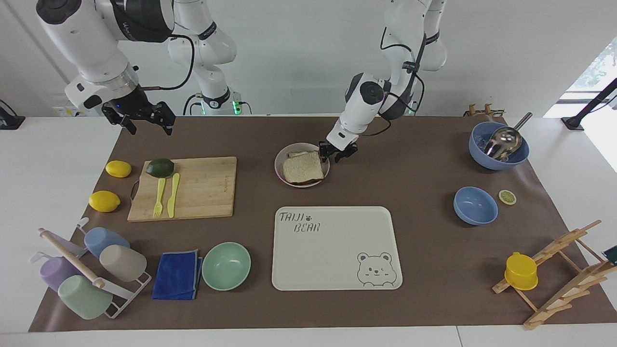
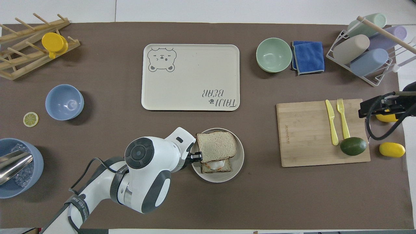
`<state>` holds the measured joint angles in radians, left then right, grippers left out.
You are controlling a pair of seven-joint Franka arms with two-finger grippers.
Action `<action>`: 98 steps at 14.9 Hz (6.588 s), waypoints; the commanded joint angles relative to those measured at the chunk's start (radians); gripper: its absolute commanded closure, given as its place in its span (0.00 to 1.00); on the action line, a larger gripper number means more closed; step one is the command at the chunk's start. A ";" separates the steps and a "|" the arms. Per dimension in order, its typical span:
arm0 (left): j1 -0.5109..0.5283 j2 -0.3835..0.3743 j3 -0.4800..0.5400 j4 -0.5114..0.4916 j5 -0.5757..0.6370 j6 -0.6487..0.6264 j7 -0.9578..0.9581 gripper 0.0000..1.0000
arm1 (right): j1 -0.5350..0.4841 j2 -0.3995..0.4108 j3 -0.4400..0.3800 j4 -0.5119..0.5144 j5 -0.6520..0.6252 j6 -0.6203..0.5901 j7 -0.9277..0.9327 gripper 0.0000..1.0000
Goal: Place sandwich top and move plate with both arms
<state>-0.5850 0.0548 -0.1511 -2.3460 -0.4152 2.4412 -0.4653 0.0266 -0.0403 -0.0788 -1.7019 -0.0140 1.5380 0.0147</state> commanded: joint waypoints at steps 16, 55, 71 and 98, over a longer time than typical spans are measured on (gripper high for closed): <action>-0.022 0.020 0.015 -0.012 -0.030 0.051 -0.009 0.98 | -0.030 -0.010 0.010 0.027 0.003 -0.019 -0.047 0.00; 0.341 0.493 0.027 0.752 0.076 -0.235 0.152 0.00 | -0.024 -0.015 0.010 0.025 0.003 -0.022 -0.047 0.00; 0.507 -0.018 0.061 0.774 0.394 -0.832 0.169 0.00 | -0.022 -0.015 0.010 0.025 0.003 -0.021 -0.047 0.00; 0.542 -0.110 0.028 0.692 0.386 -0.995 0.277 0.00 | -0.024 -0.015 0.010 0.024 0.003 -0.022 -0.047 0.00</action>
<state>-0.0435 -0.0597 -0.1314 -1.6689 -0.0218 1.4589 -0.2032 0.0115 -0.0448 -0.0720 -1.6734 -0.0172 1.5302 -0.0094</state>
